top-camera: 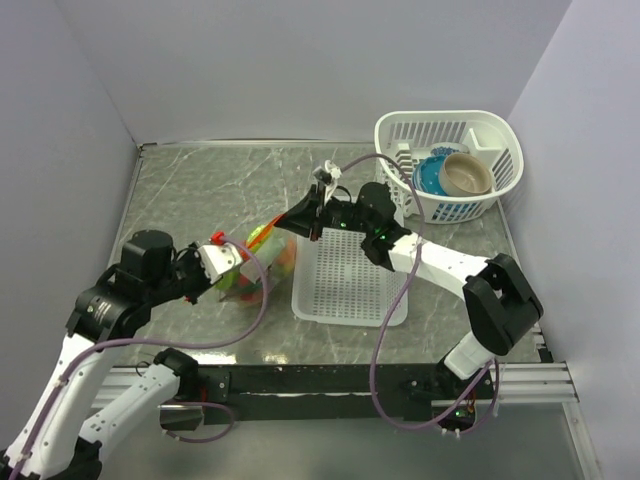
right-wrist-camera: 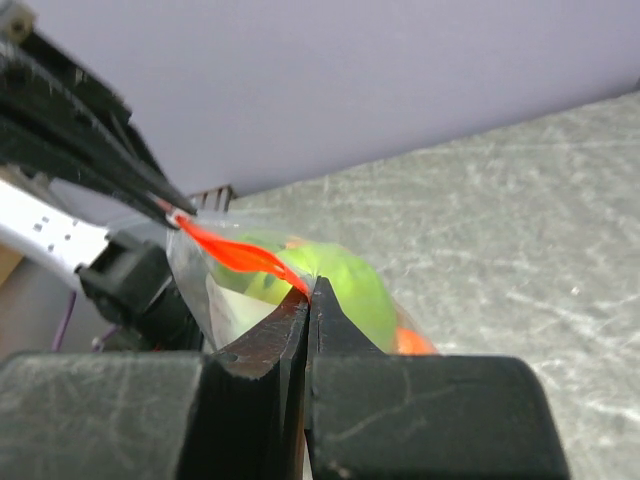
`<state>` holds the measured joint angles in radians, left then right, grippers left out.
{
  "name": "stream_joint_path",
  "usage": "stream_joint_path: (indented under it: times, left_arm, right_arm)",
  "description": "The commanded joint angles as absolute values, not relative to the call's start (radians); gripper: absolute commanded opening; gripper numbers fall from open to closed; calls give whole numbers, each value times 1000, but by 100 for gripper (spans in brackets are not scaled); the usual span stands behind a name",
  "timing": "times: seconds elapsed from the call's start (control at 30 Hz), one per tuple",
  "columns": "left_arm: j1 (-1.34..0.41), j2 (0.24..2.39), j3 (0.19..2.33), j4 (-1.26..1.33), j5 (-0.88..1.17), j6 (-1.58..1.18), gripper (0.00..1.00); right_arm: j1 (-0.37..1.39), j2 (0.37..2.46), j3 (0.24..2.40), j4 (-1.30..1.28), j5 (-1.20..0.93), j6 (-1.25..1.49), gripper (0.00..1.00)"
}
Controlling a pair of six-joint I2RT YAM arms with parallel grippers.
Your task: Open the zip-top bag and remove the fake food
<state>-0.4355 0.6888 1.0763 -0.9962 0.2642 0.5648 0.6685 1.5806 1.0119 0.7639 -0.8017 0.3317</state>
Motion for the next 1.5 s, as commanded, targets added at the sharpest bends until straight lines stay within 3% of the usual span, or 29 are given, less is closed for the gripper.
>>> stream_joint_path:
  times: [0.0, 0.67, 0.7, 0.73, 0.77, 0.8, 0.83, 1.07, 1.47]
  left_arm:
    - [-426, 635, 1057, -1124, 149, 557, 1]
    - [-426, 537, 1020, -1250, 64, 483, 1]
    - [-426, 540, 1020, -1243, 64, 470, 8]
    - [-426, 540, 1022, -1211, 60, 454, 27]
    - [-426, 551, 1032, -1184, 57, 436, 74]
    - [-426, 560, 1043, -1160, 57, 399, 90]
    - [-426, 575, 1058, -1132, 61, 384, 99]
    - [-426, 823, 1227, -883, 129, 281, 99]
    - [-426, 931, 1174, -641, 136, 227, 99]
  right_arm:
    - [630, 1600, 1121, 905, -692, 360, 0]
    - [577, 1684, 1120, 939, -633, 411, 0]
    - [574, 1692, 1132, 946, -643, 423, 0]
    - [575, 1697, 1137, 959, -655, 439, 0]
    - [577, 1710, 1147, 978, -681, 471, 0]
    - [580, 1718, 1152, 991, -695, 486, 0]
    - [586, 1724, 1154, 1003, -712, 500, 0]
    - [623, 1714, 1132, 1000, -781, 516, 1]
    - [640, 1660, 1054, 973, -782, 485, 1]
